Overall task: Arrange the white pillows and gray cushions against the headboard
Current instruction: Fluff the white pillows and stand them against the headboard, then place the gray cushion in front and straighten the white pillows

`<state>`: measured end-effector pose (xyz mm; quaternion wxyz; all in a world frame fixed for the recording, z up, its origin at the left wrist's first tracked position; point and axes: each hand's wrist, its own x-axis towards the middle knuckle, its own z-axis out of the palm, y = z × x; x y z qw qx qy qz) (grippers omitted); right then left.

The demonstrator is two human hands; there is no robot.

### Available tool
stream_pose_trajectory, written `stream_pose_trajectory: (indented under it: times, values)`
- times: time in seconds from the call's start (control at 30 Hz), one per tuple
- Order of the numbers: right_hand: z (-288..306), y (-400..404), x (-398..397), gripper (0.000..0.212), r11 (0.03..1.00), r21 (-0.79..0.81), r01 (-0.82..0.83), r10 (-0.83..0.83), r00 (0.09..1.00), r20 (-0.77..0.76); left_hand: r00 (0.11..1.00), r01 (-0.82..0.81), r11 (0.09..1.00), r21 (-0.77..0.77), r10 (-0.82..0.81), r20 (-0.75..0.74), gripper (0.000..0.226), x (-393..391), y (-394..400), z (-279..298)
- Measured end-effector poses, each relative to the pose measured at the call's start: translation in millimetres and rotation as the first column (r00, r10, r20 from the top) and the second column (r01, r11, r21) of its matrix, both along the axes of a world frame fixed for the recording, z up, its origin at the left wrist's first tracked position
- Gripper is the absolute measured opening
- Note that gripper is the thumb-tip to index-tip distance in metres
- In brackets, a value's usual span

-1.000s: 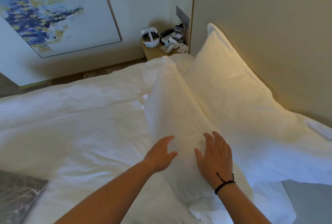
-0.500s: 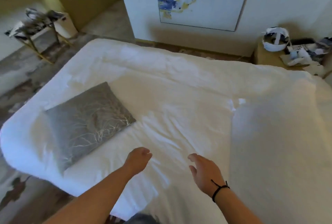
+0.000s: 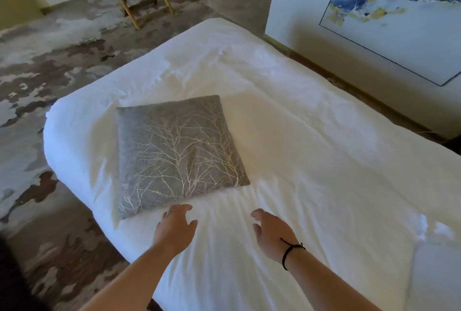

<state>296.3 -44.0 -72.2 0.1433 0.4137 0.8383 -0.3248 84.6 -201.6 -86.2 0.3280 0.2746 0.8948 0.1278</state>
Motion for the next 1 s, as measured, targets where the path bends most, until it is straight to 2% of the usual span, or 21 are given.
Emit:
stream_pose_trajectory:
  times: [0.23,0.37,0.5,0.6,0.77,0.83,0.9,1.0]
  values:
    - [-59,57,-73,0.041,0.999,-0.029,0.024,-0.02,0.99,0.137,0.943,0.207,0.977,-0.039,-0.211,-0.257,0.074,-63,46,-67]
    - [-92,93,-123,0.052,0.994,-0.054,0.095,-0.091,0.993,0.08,0.866,0.3,0.946,-0.124,-0.325,-0.38,0.102,-106,72,-116]
    - [-126,118,-167,0.069,0.959,-0.109,0.262,-0.262,0.965,0.012,0.818,0.338,0.93,-0.145,-0.366,-0.444,0.123,-117,76,-160]
    - [-150,124,-187,0.08,0.889,-0.224,0.399,-0.4,0.915,0.041,0.826,0.351,0.932,-0.091,-0.354,-0.438,0.126,-117,70,-177]
    - [-172,129,-200,0.057,0.756,-0.346,0.555,-0.587,0.809,0.016,0.866,0.373,0.927,-0.042,-0.364,-0.344,0.132,-131,71,-180]
    - [-169,128,-203,0.058,0.72,-0.354,0.596,-0.631,0.776,0.024,0.88,0.374,0.927,-0.037,-0.367,-0.302,0.134,-133,70,-176]
    - [-161,125,-207,0.06,0.726,-0.323,0.607,-0.636,0.771,0.021,0.882,0.378,0.924,-0.053,-0.377,-0.284,0.136,-133,68,-170]
    - [-143,115,-209,0.042,0.768,-0.254,0.589,-0.611,0.791,-0.014,0.87,0.396,0.913,-0.101,-0.408,-0.276,0.139,-133,62,-157]
